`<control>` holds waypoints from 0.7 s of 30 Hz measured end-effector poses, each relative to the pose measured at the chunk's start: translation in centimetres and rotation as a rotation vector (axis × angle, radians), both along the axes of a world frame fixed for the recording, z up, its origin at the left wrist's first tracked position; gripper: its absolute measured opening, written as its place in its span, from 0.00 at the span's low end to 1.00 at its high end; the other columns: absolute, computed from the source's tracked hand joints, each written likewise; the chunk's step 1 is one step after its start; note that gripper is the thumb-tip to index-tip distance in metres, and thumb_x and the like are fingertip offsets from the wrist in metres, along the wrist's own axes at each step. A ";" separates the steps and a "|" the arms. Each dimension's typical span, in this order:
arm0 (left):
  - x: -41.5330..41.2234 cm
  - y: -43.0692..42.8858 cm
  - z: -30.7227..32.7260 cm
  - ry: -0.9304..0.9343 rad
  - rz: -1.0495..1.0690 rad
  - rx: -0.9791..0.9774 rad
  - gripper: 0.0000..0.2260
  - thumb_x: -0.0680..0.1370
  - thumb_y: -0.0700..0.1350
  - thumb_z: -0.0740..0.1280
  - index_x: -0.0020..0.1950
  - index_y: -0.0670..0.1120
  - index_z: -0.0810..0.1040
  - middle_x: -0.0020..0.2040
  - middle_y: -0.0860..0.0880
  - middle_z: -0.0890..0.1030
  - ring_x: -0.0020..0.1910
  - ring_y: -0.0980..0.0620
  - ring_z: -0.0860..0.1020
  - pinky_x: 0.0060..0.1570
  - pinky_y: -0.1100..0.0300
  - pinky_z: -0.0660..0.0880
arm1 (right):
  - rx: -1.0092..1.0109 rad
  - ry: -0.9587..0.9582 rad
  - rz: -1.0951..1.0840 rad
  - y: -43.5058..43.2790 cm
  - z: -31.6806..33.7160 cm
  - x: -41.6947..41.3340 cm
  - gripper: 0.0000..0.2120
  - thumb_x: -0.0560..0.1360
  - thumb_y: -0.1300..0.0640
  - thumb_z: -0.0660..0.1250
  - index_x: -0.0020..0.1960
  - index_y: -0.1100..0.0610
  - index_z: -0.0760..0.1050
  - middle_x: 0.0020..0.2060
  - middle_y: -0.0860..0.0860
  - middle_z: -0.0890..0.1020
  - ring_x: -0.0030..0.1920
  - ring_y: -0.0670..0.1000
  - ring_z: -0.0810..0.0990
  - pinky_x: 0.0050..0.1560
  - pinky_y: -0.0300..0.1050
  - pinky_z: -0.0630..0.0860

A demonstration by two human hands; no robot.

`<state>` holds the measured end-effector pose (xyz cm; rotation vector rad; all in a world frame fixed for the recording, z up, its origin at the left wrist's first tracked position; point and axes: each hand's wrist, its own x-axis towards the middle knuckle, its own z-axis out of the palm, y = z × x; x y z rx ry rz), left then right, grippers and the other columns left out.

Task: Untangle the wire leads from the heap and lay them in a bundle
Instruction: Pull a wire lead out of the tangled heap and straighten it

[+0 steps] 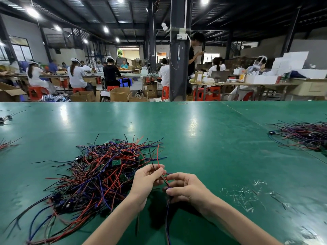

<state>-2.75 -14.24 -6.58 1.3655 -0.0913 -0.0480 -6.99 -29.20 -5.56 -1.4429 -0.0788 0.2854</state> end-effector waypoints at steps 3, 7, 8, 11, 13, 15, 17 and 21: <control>0.0 0.1 0.1 0.030 -0.042 -0.074 0.03 0.74 0.33 0.68 0.45 0.39 0.79 0.37 0.47 0.81 0.35 0.55 0.80 0.35 0.65 0.77 | 0.010 0.025 0.017 -0.2 0.2 0.0 0.14 0.70 0.75 0.67 0.54 0.64 0.75 0.37 0.56 0.82 0.34 0.52 0.81 0.36 0.44 0.81; -0.1 0.1 -0.2 0.032 -0.123 -0.028 0.04 0.73 0.32 0.69 0.46 0.38 0.79 0.36 0.45 0.80 0.32 0.55 0.78 0.34 0.65 0.77 | 0.019 0.043 0.030 -0.4 0.4 0.0 0.13 0.70 0.75 0.67 0.53 0.66 0.74 0.39 0.58 0.81 0.31 0.49 0.80 0.33 0.42 0.79; -0.2 0.1 -0.3 0.027 -0.144 -0.006 0.04 0.73 0.32 0.69 0.47 0.38 0.79 0.36 0.44 0.80 0.31 0.54 0.78 0.33 0.64 0.77 | 0.016 0.044 0.031 -0.4 0.5 0.0 0.13 0.71 0.75 0.67 0.54 0.66 0.74 0.40 0.58 0.81 0.30 0.49 0.79 0.33 0.41 0.79; -0.2 0.1 -0.3 -0.007 -0.158 0.043 0.04 0.73 0.32 0.69 0.47 0.37 0.79 0.34 0.45 0.81 0.29 0.54 0.77 0.31 0.63 0.76 | 0.009 0.051 0.020 -0.4 0.6 0.0 0.12 0.72 0.74 0.66 0.54 0.67 0.74 0.40 0.59 0.81 0.30 0.49 0.79 0.31 0.41 0.77; -0.2 0.1 -0.3 -0.042 -0.122 0.067 0.03 0.73 0.33 0.70 0.44 0.38 0.80 0.32 0.46 0.81 0.28 0.56 0.77 0.30 0.64 0.75 | 0.021 0.065 0.007 -0.3 0.6 0.0 0.07 0.73 0.71 0.65 0.51 0.66 0.76 0.36 0.58 0.82 0.30 0.50 0.79 0.31 0.41 0.76; -0.3 0.1 -0.2 -0.074 -0.094 0.080 0.02 0.72 0.33 0.71 0.41 0.39 0.80 0.31 0.48 0.81 0.29 0.57 0.77 0.31 0.66 0.74 | 0.024 0.084 -0.002 -0.3 0.7 0.0 0.03 0.75 0.66 0.66 0.47 0.64 0.77 0.31 0.55 0.81 0.29 0.49 0.79 0.30 0.40 0.76; -0.4 0.0 -0.2 -0.076 -0.099 0.049 0.03 0.72 0.34 0.71 0.39 0.40 0.80 0.31 0.47 0.80 0.30 0.56 0.78 0.32 0.66 0.75 | 0.018 0.105 0.014 -0.3 0.7 0.0 0.04 0.76 0.63 0.65 0.45 0.63 0.77 0.30 0.56 0.81 0.28 0.49 0.78 0.29 0.40 0.76; -0.5 -0.1 -0.1 -0.073 -0.105 0.011 0.04 0.72 0.34 0.71 0.38 0.39 0.79 0.30 0.48 0.78 0.30 0.56 0.76 0.33 0.63 0.77 | -0.006 0.124 0.044 -0.4 0.7 0.0 0.07 0.77 0.60 0.65 0.43 0.63 0.77 0.32 0.59 0.82 0.27 0.49 0.78 0.28 0.41 0.76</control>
